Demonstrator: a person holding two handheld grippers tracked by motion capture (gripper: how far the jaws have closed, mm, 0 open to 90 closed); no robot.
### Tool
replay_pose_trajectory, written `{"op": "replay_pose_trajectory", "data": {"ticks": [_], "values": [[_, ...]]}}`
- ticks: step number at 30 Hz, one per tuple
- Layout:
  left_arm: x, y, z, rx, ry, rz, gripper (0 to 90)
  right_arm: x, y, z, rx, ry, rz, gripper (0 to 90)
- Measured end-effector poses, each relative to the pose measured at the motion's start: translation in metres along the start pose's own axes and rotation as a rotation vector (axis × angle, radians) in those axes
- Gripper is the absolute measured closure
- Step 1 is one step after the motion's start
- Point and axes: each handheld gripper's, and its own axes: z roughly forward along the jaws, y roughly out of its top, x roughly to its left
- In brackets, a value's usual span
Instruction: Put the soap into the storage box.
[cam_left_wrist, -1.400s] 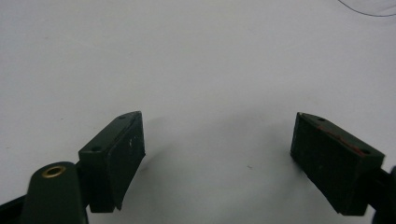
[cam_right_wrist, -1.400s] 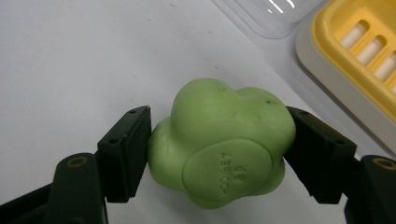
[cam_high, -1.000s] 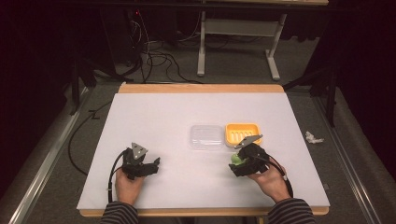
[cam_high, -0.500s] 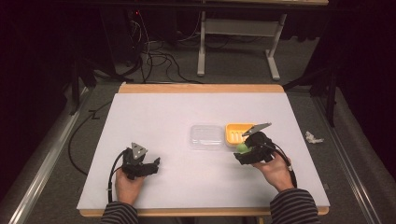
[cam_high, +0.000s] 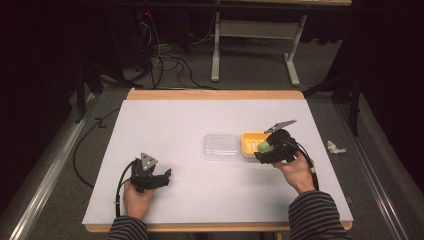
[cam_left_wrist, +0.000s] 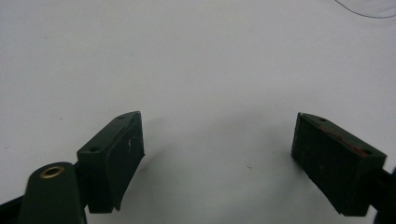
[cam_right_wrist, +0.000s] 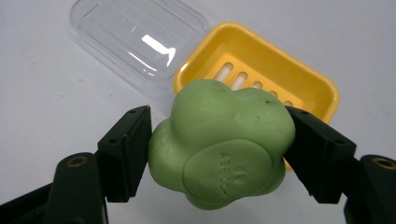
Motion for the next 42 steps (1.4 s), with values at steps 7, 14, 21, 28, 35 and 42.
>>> {"op": "replay_pose_trajectory", "data": {"ticks": [7, 14, 21, 28, 35, 42], "values": [[0.001, 0.001, 0.0, -0.003, -0.003, -0.015, 16.7, -0.008, 0.011, 0.012, 0.022, -0.019, 0.021, 28.0], [0.001, 0.001, -0.001, -0.004, -0.006, -0.011, 16.4, -0.014, 0.018, 0.02, 0.038, -0.037, 0.044, 28.0], [0.001, 0.001, -0.001, -0.008, -0.008, -0.02, 16.3, -0.02, 0.024, 0.032, 0.058, -0.057, 0.07, 28.0], [0.001, 0.001, -0.001, -0.009, -0.007, -0.019, 16.0, -0.026, 0.027, 0.043, 0.07, -0.077, 0.097, 28.0], [0.001, 0.001, -0.001, -0.01, -0.007, -0.022, 16.0, -0.029, 0.029, 0.054, 0.101, -0.092, 0.103, 28.0], [0.001, 0.001, -0.001, -0.01, -0.006, -0.021, 16.0, -0.03, 0.029, 0.058, 0.107, -0.09, 0.116, 27.9]]}}
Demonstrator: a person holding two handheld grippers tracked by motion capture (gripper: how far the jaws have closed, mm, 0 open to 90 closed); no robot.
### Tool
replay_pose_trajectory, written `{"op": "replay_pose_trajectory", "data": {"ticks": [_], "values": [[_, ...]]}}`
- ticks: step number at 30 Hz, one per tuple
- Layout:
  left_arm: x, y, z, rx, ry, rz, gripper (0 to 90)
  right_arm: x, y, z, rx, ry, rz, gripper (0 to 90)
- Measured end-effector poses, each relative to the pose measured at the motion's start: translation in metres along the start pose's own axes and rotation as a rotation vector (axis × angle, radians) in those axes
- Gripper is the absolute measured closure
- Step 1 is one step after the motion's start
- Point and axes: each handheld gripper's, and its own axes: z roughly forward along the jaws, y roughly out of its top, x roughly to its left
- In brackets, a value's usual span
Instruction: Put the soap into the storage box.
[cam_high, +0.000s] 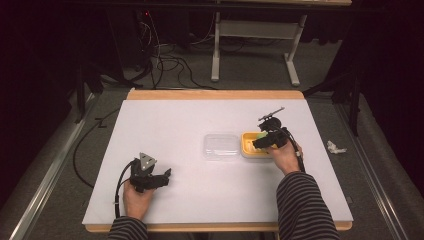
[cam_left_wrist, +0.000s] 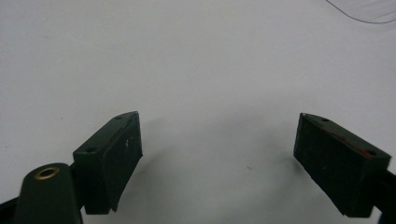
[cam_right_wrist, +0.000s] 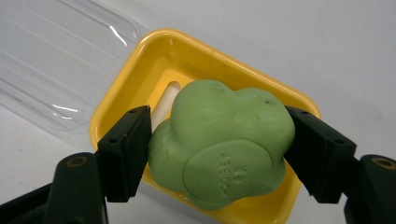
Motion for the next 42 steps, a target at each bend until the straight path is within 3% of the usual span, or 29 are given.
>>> {"op": "replay_pose_trajectory", "data": {"ticks": [19, 25, 42], "values": [[0.0, 0.0, 0.0, 0.003, 0.002, 0.005, 16.0, 0.0, 0.001, 0.016, 0.037, 0.006, 0.031, 27.1], [0.0, 0.0, 0.0, 0.003, 0.001, 0.001, 16.1, -0.001, 0.001, 0.014, -0.012, 0.005, 0.051, 32.7], [0.0, 0.0, 0.0, 0.004, 0.002, 0.006, 16.1, -0.002, -0.006, 0.009, -0.052, 0.016, 0.061, 32.2]]}}
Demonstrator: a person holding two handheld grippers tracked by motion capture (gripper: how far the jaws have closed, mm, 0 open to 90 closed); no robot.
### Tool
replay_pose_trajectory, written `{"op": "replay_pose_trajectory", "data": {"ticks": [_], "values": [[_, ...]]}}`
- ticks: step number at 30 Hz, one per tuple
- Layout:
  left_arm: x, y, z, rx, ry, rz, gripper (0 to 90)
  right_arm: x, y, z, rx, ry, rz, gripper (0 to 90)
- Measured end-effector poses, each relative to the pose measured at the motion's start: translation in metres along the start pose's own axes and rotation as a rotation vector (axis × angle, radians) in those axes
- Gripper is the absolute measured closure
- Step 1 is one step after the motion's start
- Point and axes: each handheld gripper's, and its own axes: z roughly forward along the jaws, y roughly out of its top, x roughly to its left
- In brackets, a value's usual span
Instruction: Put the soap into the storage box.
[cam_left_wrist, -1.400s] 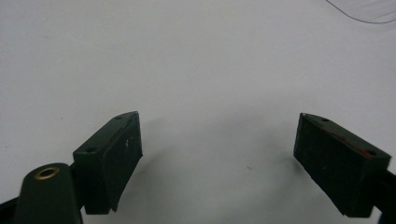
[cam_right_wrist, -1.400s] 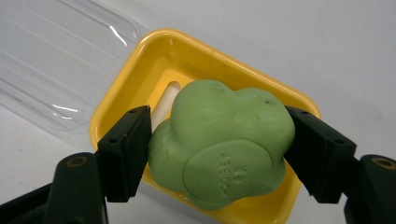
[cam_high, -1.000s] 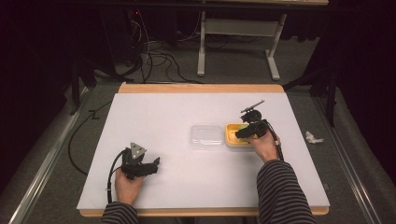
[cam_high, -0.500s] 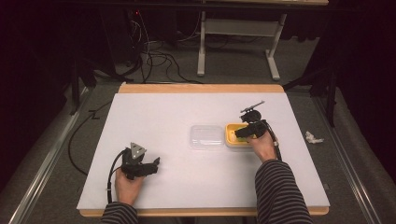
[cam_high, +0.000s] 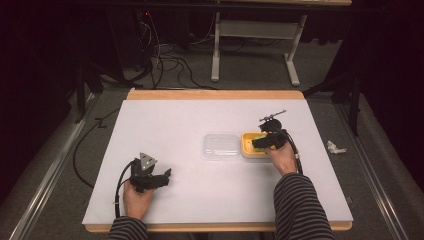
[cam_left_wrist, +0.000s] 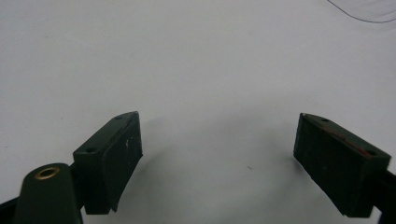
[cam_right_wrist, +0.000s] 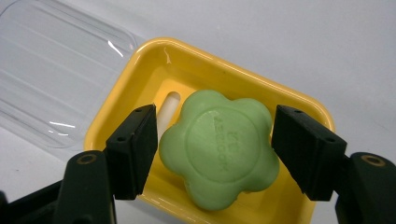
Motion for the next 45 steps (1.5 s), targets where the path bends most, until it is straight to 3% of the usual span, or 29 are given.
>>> {"op": "replay_pose_trajectory", "data": {"ticks": [28, 45], "values": [[0.0, -0.001, 0.0, 0.005, 0.002, 0.009, 16.3, -0.018, -0.013, -0.034, -0.129, 0.037, 0.049, 33.3], [-0.001, -0.001, 0.001, 0.006, 0.003, 0.014, 16.3, -0.03, -0.035, -0.055, -0.19, 0.035, 0.074, 33.9]]}}
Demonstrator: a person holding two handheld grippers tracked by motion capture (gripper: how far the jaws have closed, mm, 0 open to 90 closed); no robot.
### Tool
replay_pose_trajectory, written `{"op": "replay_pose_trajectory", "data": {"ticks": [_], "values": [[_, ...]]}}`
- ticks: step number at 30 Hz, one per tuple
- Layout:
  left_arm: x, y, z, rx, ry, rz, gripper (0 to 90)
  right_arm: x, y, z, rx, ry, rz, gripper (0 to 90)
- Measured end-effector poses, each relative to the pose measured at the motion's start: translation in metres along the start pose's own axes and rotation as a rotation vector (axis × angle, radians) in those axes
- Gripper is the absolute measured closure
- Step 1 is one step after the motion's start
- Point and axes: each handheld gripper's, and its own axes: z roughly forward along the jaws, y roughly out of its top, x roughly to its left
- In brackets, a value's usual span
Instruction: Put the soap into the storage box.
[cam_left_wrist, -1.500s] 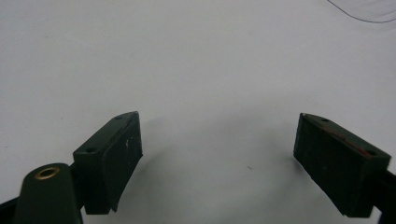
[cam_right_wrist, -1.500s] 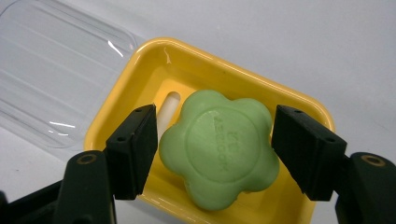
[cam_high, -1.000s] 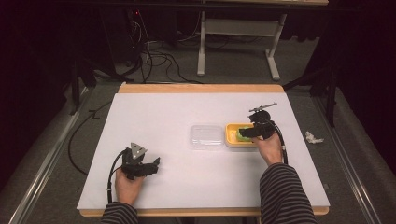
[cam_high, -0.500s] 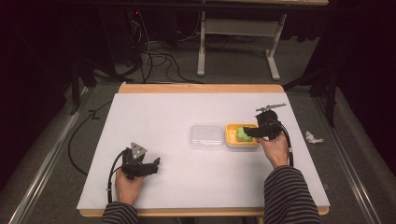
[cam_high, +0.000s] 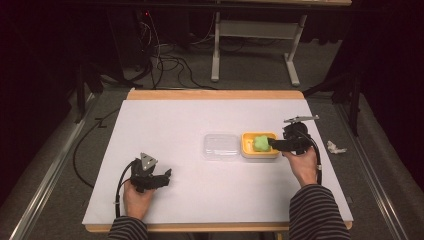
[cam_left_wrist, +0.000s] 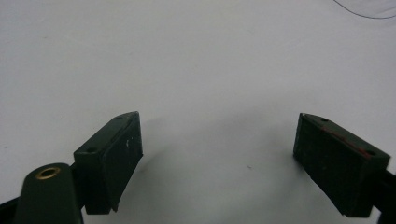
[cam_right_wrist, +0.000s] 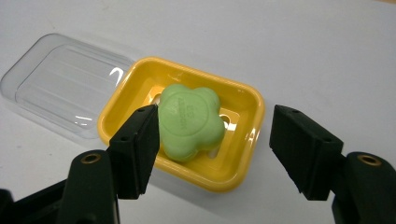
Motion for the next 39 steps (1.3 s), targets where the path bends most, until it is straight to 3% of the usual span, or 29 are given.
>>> {"op": "replay_pose_trajectory", "data": {"ticks": [39], "values": [[0.001, 0.001, -0.001, -0.005, -0.004, -0.013, 16.5, -0.003, -0.031, -0.041, -0.139, 0.0, 0.017, 34.5]]}}
